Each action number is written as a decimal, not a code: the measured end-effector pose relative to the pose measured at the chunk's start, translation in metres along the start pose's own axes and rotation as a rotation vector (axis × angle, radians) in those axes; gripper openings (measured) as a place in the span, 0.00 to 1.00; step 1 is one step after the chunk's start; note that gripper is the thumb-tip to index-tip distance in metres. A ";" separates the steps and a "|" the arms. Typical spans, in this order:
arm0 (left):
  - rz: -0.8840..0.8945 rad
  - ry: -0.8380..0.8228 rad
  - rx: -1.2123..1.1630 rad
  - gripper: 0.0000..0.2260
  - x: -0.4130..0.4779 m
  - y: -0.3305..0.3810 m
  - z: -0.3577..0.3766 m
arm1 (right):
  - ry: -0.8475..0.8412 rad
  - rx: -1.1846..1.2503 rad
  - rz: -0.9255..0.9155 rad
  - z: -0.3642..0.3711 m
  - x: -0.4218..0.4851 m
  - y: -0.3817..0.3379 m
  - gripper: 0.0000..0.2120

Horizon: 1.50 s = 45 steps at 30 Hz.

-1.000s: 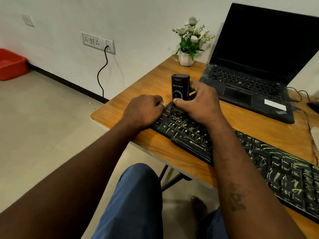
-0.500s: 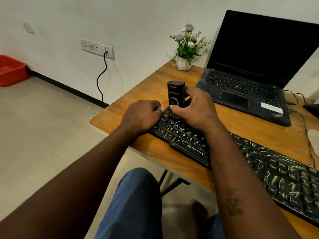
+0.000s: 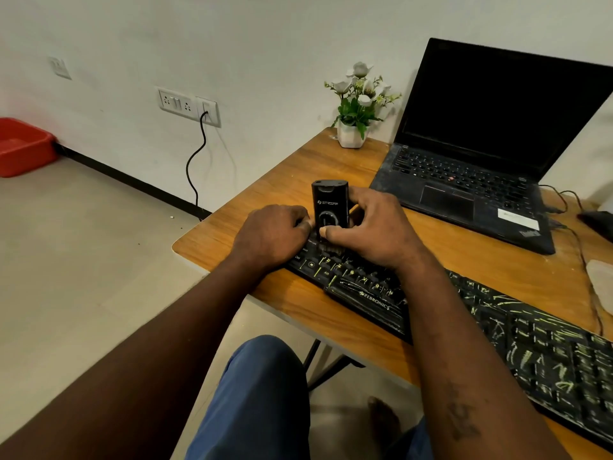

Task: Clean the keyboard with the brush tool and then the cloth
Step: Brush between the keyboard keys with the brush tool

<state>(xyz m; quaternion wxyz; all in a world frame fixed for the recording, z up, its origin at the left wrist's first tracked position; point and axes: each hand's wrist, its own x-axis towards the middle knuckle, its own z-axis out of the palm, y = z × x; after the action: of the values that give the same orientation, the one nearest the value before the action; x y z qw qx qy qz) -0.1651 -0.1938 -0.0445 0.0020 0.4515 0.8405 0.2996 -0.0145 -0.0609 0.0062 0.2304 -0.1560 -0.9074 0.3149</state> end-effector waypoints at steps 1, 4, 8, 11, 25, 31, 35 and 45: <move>-0.001 0.007 0.005 0.14 0.000 0.000 0.000 | 0.038 -0.032 0.009 -0.001 -0.001 0.000 0.25; 0.002 0.011 0.029 0.14 0.002 -0.002 0.002 | 0.062 -0.044 0.016 -0.007 -0.006 0.003 0.25; 0.014 0.009 0.028 0.13 0.004 -0.003 0.003 | 0.044 -0.027 0.047 -0.016 -0.014 0.010 0.26; 0.022 0.008 0.032 0.13 0.003 -0.003 0.003 | 0.055 -0.010 0.069 -0.017 -0.017 0.013 0.25; 0.012 0.025 0.029 0.13 0.001 0.001 0.001 | 0.020 0.077 -0.064 -0.001 -0.020 0.002 0.24; 0.020 0.027 0.035 0.14 0.001 0.001 0.001 | -0.064 0.117 -0.124 0.000 -0.023 0.001 0.24; 0.016 0.031 0.028 0.14 0.002 -0.003 0.003 | 0.056 0.034 -0.088 -0.004 -0.022 0.004 0.24; 0.031 0.026 0.032 0.14 0.001 -0.003 0.003 | 0.008 0.065 -0.133 -0.005 -0.027 0.004 0.25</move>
<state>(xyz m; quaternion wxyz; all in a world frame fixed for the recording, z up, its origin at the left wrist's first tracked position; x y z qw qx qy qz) -0.1671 -0.1924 -0.0475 -0.0207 0.4607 0.8379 0.2919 0.0111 -0.0668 -0.0017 0.2592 -0.0889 -0.9042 0.3277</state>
